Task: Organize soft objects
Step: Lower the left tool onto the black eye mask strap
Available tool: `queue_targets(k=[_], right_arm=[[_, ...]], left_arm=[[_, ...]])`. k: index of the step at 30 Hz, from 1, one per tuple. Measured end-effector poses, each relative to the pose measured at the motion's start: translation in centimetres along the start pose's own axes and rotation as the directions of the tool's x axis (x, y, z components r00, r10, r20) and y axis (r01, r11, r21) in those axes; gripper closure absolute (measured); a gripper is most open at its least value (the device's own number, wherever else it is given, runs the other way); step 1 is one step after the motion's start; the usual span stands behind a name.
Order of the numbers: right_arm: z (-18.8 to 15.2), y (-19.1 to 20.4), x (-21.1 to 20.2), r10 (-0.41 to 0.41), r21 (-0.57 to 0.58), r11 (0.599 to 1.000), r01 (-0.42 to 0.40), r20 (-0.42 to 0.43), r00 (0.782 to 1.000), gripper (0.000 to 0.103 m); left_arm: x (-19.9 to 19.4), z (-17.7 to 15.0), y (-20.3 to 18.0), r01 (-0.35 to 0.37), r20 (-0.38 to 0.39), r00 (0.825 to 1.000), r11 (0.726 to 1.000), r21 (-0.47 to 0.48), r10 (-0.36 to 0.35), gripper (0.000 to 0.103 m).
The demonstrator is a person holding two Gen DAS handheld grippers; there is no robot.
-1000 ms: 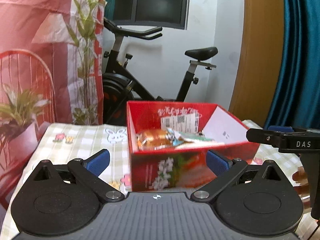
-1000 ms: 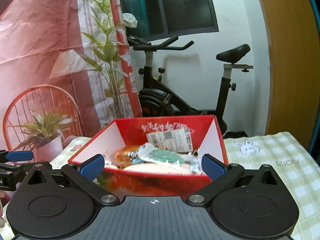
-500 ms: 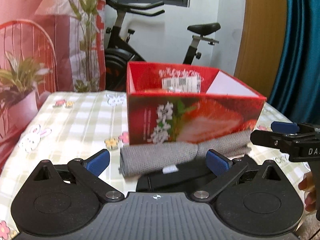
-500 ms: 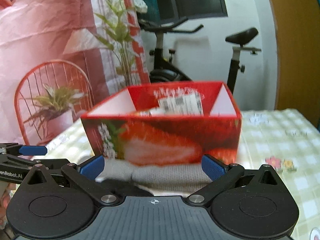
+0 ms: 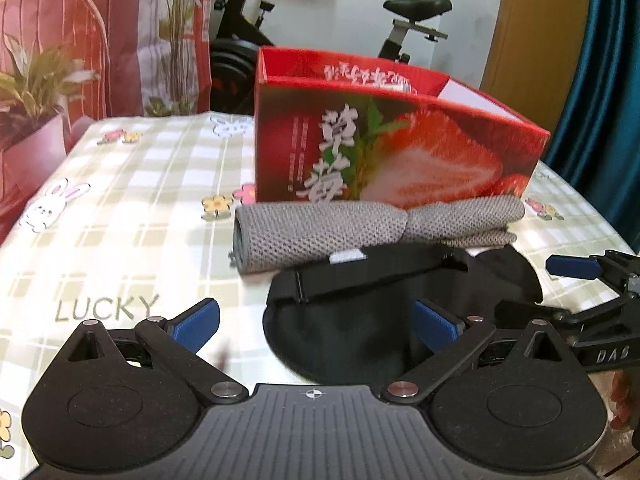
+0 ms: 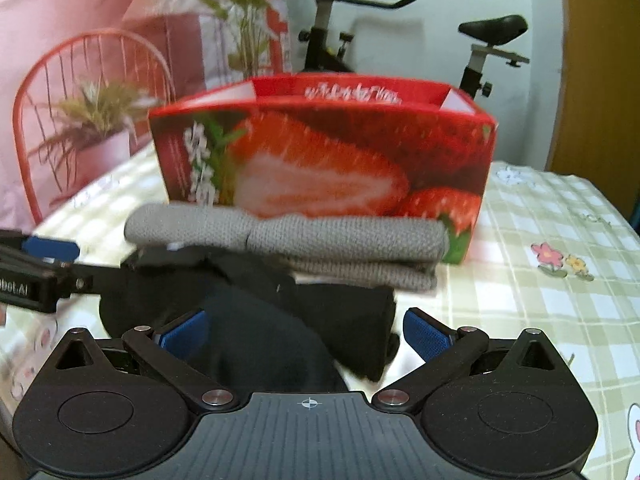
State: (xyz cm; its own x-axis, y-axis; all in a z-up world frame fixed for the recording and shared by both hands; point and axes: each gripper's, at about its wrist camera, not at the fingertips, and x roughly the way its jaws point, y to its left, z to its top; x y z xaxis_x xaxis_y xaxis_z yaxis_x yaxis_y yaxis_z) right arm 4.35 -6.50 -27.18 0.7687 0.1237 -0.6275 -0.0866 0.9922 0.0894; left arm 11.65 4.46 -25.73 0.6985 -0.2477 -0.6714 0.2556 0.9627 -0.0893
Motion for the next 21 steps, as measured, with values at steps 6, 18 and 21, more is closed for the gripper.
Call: queue_targets(k=[6,18,21], right_arm=[[-0.5,0.3,0.8,-0.010,-0.016,1.000,0.010,-0.033,0.999,0.000],[-1.3,0.4,1.3,-0.068,-0.026,0.998,0.065,-0.120,0.990,0.000],[-1.5,0.1,0.9,-0.077,-0.002,0.997,0.077,-0.139,0.987,0.000]], left_arm=[[1.0,-0.9,0.2,-0.014,-0.042,0.999,1.000,-0.002,0.014,0.000],[2.1,-1.6,0.6,-0.057,-0.075,0.995,0.998,0.008,0.058,0.000],[2.4,-1.7,0.4,-0.068,-0.072,0.995,0.997,0.024,0.069,0.000]])
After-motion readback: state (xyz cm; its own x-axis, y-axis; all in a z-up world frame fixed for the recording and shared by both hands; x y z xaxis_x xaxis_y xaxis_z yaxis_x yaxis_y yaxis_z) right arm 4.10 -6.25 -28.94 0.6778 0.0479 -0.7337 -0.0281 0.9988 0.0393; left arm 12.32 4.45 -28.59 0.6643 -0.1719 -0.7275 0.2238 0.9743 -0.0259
